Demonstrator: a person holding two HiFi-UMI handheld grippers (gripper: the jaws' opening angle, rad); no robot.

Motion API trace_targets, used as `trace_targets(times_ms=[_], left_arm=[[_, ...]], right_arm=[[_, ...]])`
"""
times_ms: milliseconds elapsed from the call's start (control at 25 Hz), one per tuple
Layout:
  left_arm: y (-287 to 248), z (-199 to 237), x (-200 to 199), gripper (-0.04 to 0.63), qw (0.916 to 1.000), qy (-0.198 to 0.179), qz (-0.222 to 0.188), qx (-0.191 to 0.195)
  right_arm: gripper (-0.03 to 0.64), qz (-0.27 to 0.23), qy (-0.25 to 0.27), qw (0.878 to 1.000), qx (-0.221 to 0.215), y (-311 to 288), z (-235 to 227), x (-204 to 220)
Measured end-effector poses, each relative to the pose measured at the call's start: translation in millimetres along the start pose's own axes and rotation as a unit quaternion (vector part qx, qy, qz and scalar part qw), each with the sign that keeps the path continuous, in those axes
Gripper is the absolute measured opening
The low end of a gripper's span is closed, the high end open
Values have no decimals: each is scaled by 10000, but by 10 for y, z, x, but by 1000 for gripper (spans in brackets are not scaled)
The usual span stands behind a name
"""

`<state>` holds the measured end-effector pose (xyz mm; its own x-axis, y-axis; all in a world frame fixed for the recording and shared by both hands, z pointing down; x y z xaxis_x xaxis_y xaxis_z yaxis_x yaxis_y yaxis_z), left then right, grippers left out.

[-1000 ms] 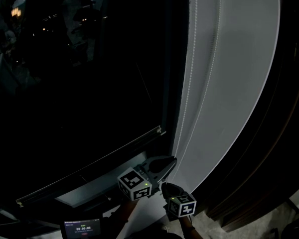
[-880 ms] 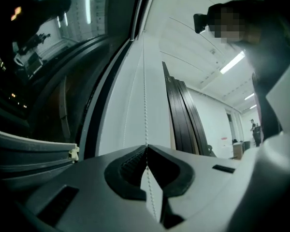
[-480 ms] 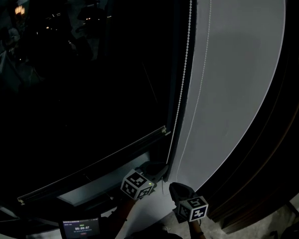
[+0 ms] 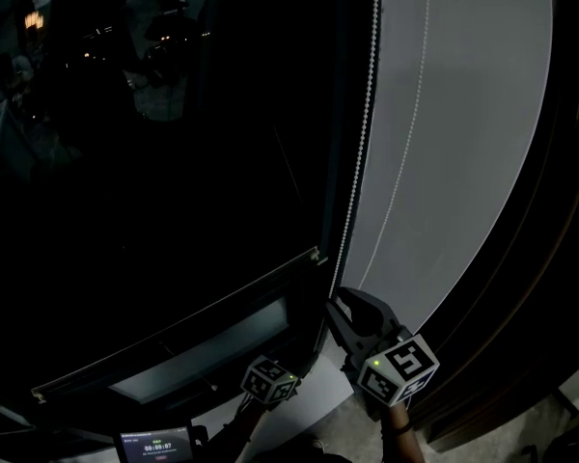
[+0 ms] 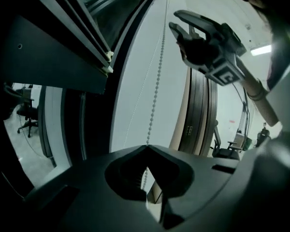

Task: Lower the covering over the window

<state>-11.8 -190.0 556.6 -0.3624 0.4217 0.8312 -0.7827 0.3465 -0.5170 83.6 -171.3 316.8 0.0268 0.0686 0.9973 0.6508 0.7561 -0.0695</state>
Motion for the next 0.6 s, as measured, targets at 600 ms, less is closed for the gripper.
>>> trace_targets(times_ms=[600], left_arm=[[-16,-136,391,3,9981,448,218,353]], right_arm=[[11,-360,-157,9981,464,-171,-143,-165]])
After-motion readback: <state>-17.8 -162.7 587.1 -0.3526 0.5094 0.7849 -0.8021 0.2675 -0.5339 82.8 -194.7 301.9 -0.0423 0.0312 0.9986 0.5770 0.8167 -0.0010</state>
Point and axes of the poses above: the fingertips, and each gripper's own axes: y backward along the fingers, z to its left, x out of its underside, the point moved 7 cm from there along y, backward along the fingers, and after that the axes turned 11 degrees about z, right-handed, at the moved point
